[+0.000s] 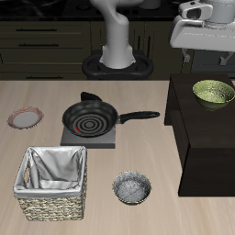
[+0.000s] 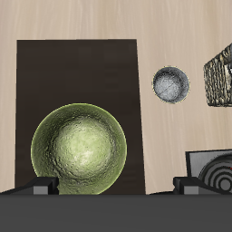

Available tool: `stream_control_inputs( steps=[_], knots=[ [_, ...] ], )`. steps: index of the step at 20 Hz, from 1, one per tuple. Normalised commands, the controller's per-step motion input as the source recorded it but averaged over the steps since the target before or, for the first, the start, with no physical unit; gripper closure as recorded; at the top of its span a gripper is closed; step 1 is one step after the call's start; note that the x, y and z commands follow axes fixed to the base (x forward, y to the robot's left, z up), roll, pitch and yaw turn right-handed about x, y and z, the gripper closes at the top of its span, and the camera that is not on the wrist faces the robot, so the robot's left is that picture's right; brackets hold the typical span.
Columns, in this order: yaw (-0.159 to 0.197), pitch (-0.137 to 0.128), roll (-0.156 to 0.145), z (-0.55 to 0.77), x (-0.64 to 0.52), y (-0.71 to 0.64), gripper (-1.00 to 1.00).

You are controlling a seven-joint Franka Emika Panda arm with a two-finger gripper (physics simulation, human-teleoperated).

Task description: Place the green bowl in the basket

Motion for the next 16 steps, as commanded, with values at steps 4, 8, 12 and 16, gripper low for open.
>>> stream_control_inputs(
  steps=[4,8,12,16],
  knots=[
    [0.019,0.031,-0.013,-0.23,0.01,-0.02,-1.00],
    [-0.015,0.023,-0.017,-0.30,0.00,-0.07,-1.00],
    [0.028,0.013,-0.001,-0.30,-0.03,-0.01,-1.00],
    [-0.016,0.033,-0.009,-0.15,0.03,-0.01,-1.00]
  ],
)
